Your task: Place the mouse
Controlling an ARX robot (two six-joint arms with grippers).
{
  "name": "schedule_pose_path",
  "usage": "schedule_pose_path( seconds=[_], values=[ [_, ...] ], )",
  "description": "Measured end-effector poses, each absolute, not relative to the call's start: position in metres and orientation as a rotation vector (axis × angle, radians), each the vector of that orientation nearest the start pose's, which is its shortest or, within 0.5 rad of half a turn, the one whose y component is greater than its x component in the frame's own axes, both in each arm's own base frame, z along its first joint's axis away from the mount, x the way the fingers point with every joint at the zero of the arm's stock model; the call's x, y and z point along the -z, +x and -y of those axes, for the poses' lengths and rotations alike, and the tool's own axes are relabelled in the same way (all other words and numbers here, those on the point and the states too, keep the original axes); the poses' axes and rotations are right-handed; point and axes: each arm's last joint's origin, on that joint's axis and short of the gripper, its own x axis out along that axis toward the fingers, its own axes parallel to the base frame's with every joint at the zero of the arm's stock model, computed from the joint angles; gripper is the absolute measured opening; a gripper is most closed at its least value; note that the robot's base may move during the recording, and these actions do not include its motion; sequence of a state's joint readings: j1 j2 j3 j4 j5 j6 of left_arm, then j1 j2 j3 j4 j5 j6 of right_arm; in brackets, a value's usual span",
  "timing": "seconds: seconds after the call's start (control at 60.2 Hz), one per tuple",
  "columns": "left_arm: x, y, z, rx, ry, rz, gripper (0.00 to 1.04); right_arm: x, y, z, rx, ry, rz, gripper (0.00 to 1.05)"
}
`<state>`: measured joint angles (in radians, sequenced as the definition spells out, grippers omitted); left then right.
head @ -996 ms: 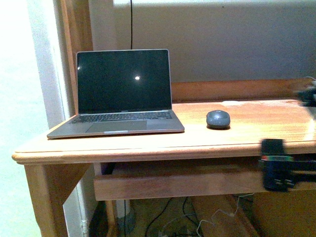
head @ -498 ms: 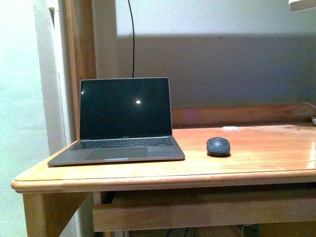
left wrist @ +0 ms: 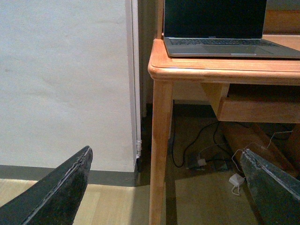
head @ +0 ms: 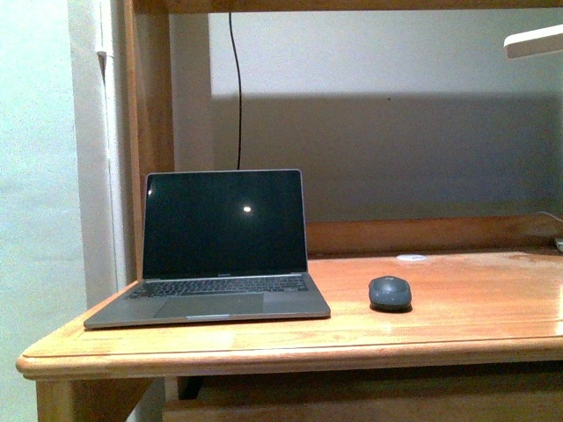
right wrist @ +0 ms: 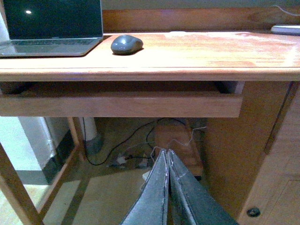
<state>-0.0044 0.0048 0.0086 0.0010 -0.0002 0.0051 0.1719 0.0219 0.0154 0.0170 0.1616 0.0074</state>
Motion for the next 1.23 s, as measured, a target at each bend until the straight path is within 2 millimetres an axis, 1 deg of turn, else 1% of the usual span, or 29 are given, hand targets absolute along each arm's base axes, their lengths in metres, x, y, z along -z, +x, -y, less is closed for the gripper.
schedule_pose_path(
  seconds=[0.05, 0.133, 0.299, 0.531, 0.581, 0.614, 0.664, 0.714, 0.747, 0.83, 0.863, 0.913, 1.229],
  values=[
    [-0.166, 0.097, 0.0, 0.004, 0.005, 0.005, 0.97, -0.168, 0.097, -0.01, -0.039, 0.007, 0.01, 0.03],
    [-0.166, 0.097, 0.0, 0.005, 0.005, 0.005, 0.97, -0.168, 0.097, -0.002, -0.004, 0.006, 0.01, 0.03],
    [-0.166, 0.097, 0.0, 0.004, 0.005, 0.005, 0.97, -0.168, 0.097, 0.0, -0.002, 0.004, 0.01, 0.04],
    [-0.166, 0.097, 0.0, 0.004, 0.005, 0.005, 0.97, -0.168, 0.097, 0.0, -0.001, 0.004, 0.011, 0.45],
    [-0.166, 0.097, 0.0, 0.004, 0.005, 0.005, 0.97, -0.168, 0.097, 0.0, -0.001, 0.004, 0.011, 0.52],
    [-0.166, 0.097, 0.0, 0.004, 0.005, 0.005, 0.97, -0.168, 0.097, 0.0, -0.001, 0.004, 0.011, 0.6],
    [-0.166, 0.097, 0.0, 0.004, 0.005, 0.005, 0.97, -0.168, 0.097, 0.0, -0.001, 0.004, 0.011, 0.71],
    [-0.166, 0.097, 0.0, 0.004, 0.005, 0.005, 0.97, -0.168, 0.097, 0.0, -0.001, 0.004, 0.011, 0.77],
    [-0.166, 0.097, 0.0, 0.004, 0.005, 0.005, 0.97, -0.168, 0.097, 0.0, -0.001, 0.004, 0.011, 0.84],
    [-0.166, 0.097, 0.0, 0.005, 0.005, 0.005, 0.97, -0.168, 0.097, 0.0, -0.001, 0.004, 0.011, 0.97],
    [-0.166, 0.097, 0.0, 0.004, 0.005, 0.005, 0.97, -0.168, 0.097, 0.0, -0.002, 0.005, 0.011, 0.99],
    [-0.166, 0.097, 0.0, 0.004, 0.005, 0.005, 0.97, -0.168, 0.097, 0.0, -0.001, 0.004, 0.011, 0.97],
    [-0.166, 0.097, 0.0, 0.004, 0.005, 0.005, 0.97, -0.168, 0.097, 0.0, -0.001, 0.004, 0.011, 0.97]
  ],
)
